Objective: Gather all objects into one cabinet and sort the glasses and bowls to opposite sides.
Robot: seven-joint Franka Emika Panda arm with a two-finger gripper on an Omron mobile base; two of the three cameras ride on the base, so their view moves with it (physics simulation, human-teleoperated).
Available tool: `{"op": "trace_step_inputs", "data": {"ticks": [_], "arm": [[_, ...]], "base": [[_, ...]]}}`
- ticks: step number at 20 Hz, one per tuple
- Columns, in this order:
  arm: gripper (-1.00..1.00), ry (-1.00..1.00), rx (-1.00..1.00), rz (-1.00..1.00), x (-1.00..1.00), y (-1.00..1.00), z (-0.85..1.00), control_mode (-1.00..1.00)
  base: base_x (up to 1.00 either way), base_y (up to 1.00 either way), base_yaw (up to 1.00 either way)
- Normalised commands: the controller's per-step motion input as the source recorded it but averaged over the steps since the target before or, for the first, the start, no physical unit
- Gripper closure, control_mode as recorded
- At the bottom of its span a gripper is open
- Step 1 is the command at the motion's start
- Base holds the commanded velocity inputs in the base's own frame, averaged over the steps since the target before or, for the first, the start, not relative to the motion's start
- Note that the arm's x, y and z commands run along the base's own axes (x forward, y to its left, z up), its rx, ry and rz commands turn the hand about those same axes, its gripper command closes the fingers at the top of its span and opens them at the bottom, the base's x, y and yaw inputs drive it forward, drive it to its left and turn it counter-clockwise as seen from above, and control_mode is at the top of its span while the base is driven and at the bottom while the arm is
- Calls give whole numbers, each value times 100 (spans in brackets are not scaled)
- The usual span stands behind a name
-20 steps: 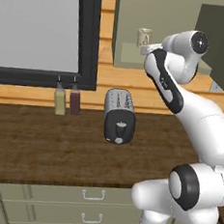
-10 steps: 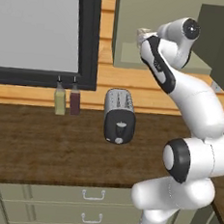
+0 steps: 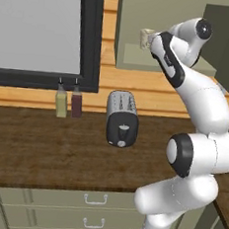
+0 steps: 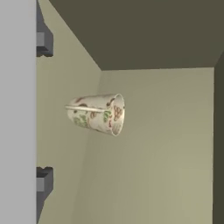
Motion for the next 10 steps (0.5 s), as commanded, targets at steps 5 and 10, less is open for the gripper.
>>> {"op": "trace_step_inputs", "data": {"ticks": [5,10], "arm": [[-100,17,-1,0,15,1,-23,-100],[-100,5,0,0,37,1,0,-100]], "base": [[0,0,0],[0,0,0]]}}
